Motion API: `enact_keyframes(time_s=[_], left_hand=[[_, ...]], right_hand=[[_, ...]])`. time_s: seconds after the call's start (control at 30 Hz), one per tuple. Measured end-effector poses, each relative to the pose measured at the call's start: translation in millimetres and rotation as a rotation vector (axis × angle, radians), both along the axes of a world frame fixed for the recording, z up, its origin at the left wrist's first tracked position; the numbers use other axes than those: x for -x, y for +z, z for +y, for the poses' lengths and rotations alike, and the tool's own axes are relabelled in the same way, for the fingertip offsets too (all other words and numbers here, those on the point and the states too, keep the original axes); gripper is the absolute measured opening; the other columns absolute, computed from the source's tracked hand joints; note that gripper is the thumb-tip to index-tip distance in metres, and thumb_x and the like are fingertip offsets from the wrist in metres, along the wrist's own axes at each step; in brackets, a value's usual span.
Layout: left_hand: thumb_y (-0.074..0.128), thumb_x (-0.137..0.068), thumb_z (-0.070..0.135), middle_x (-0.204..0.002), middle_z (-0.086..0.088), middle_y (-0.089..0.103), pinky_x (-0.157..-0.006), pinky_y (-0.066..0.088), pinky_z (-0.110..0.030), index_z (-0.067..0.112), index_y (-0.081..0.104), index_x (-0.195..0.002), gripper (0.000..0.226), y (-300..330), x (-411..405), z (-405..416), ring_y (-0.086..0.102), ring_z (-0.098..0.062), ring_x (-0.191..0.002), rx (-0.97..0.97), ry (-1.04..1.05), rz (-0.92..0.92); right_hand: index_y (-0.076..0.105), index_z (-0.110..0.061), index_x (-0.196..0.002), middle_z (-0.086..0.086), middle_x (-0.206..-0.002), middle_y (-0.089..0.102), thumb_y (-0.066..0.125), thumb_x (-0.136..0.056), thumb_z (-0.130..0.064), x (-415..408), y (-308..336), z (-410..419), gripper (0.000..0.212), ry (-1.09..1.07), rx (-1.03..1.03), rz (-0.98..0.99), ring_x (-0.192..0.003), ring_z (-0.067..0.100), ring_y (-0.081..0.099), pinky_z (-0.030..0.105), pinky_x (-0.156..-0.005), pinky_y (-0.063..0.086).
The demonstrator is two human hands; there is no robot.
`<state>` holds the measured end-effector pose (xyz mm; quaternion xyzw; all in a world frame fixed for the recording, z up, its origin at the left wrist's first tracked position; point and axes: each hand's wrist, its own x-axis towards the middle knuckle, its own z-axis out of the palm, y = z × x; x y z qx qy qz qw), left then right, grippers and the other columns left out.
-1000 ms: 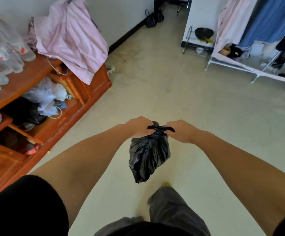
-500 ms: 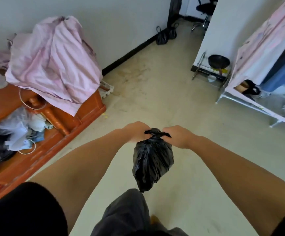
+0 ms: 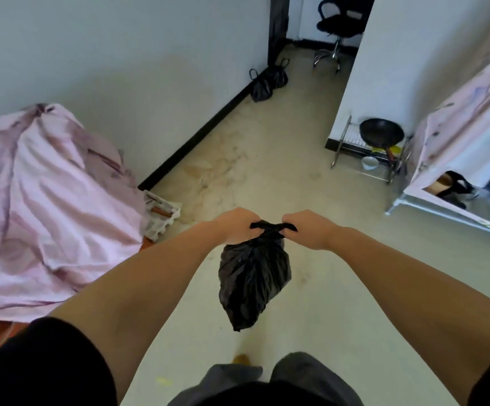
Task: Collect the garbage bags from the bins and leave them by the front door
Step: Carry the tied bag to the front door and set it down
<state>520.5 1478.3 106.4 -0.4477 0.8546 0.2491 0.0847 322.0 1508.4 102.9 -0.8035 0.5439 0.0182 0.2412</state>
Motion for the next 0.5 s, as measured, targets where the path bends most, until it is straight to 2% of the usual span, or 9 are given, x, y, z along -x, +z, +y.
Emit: enact_keyframes(time_s=[0.13, 0.3, 0.43, 0.5], left_hand=[[0.045, -0.095, 0.025, -0.062, 0.003, 0.044, -0.060, 0.034, -0.033, 0.027, 0.037, -0.061, 0.035, 2, 13, -106, 0.045, -0.021, -0.063, 0.018, -0.019, 0.004], [0.044, -0.096, 0.027, -0.063, 0.003, 0.046, -0.057, 0.033, -0.031, 0.026, 0.040, -0.062, 0.034, -10, 39, -249, 0.045, -0.018, -0.061, 0.023, 0.018, -0.010], [0.043, -0.096, 0.032, -0.064, 0.004, 0.045, -0.052, 0.030, -0.027, 0.020, 0.045, -0.069, 0.030, -13, 63, -363, 0.045, -0.016, -0.061, 0.054, 0.057, -0.032], [0.043, -0.097, 0.030, -0.066, 0.004, 0.045, -0.056, 0.032, -0.028, 0.015, 0.049, -0.076, 0.026, -11, 79, -414, 0.047, -0.019, -0.066, 0.037, 0.059, -0.014]], right_hand=[[0.039, -0.024, -0.069, -0.004, -0.066, 0.046, 0.042, -0.097, -0.029, 13, 1, -102, 0.029, -0.025, -0.018, -0.001, -0.066, 0.022, 0.047, 0.031, -0.054, 0.032], [0.046, -0.018, -0.081, 0.001, -0.074, 0.051, 0.041, -0.098, -0.030, 37, -7, -247, 0.021, 0.019, -0.014, 0.021, -0.073, 0.024, 0.051, 0.034, -0.064, 0.038], [0.044, -0.017, -0.080, 0.004, -0.076, 0.052, 0.041, -0.098, -0.030, 63, 0, -365, 0.022, 0.093, 0.003, 0.050, -0.074, 0.025, 0.050, 0.035, -0.065, 0.037], [0.044, -0.016, -0.080, 0.009, -0.081, 0.056, 0.041, -0.098, -0.030, 78, 5, -418, 0.023, 0.112, -0.001, 0.057, -0.076, 0.027, 0.052, 0.037, -0.068, 0.041]])
